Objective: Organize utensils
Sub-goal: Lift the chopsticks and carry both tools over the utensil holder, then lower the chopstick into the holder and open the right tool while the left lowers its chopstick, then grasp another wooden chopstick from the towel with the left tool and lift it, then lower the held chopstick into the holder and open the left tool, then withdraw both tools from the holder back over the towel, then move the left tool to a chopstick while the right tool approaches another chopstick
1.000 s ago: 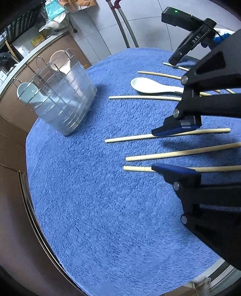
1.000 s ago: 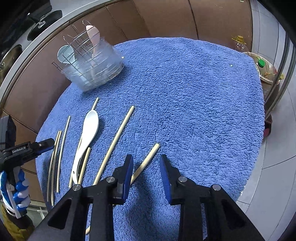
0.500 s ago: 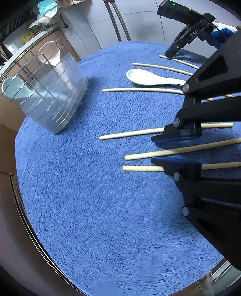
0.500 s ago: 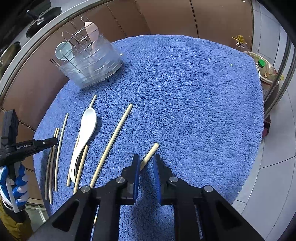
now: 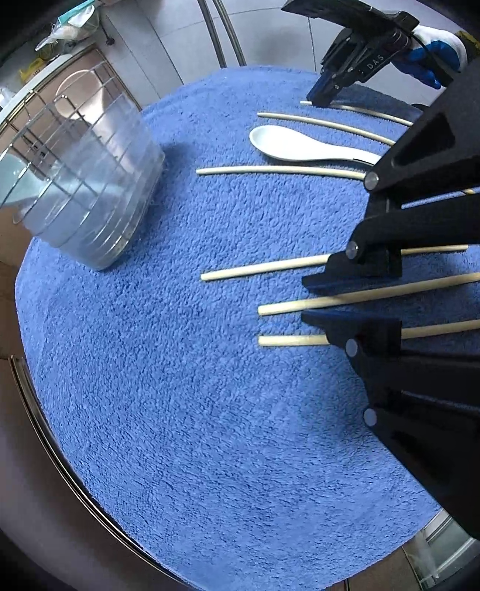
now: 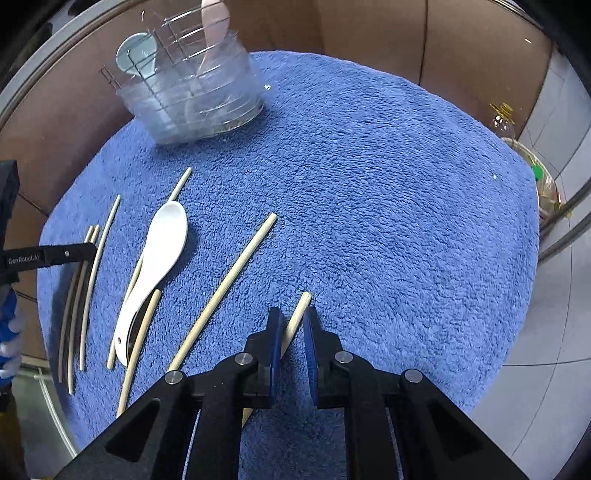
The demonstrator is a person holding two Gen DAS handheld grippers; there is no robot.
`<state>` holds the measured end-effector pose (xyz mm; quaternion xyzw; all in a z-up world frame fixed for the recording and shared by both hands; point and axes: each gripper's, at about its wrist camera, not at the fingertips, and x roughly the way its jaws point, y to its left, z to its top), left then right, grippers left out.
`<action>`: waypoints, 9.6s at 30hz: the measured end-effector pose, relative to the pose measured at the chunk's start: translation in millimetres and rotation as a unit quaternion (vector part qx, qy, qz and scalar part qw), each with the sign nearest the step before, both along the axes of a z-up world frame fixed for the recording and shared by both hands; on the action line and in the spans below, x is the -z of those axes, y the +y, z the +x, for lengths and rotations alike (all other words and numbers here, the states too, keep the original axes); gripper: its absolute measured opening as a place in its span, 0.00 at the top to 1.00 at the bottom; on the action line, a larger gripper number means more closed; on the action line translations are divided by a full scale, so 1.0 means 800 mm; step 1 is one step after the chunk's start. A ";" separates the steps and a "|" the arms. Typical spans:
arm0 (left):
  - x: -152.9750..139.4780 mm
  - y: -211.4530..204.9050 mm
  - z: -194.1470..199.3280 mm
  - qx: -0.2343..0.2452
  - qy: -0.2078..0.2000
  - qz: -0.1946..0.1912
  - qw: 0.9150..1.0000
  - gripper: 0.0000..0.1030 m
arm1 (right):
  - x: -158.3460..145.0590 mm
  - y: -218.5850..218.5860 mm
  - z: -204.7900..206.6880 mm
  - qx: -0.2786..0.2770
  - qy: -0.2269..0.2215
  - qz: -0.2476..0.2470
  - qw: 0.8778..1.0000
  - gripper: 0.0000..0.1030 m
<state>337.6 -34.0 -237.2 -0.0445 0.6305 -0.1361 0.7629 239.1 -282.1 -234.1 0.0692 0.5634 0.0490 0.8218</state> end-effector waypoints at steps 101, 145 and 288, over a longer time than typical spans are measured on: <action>-0.158 0.058 0.065 -0.093 -0.274 -0.132 0.948 0.92 | -0.233 0.007 -0.048 0.030 -0.430 0.086 0.898 0.52; -0.105 0.066 0.124 -0.163 -0.209 -0.156 0.952 0.96 | -0.058 -0.130 0.027 0.181 -0.355 0.148 0.905 0.47; 0.006 -0.003 0.019 0.001 0.001 -0.031 1.000 0.89 | -0.014 0.022 0.043 0.043 0.014 0.018 0.999 0.68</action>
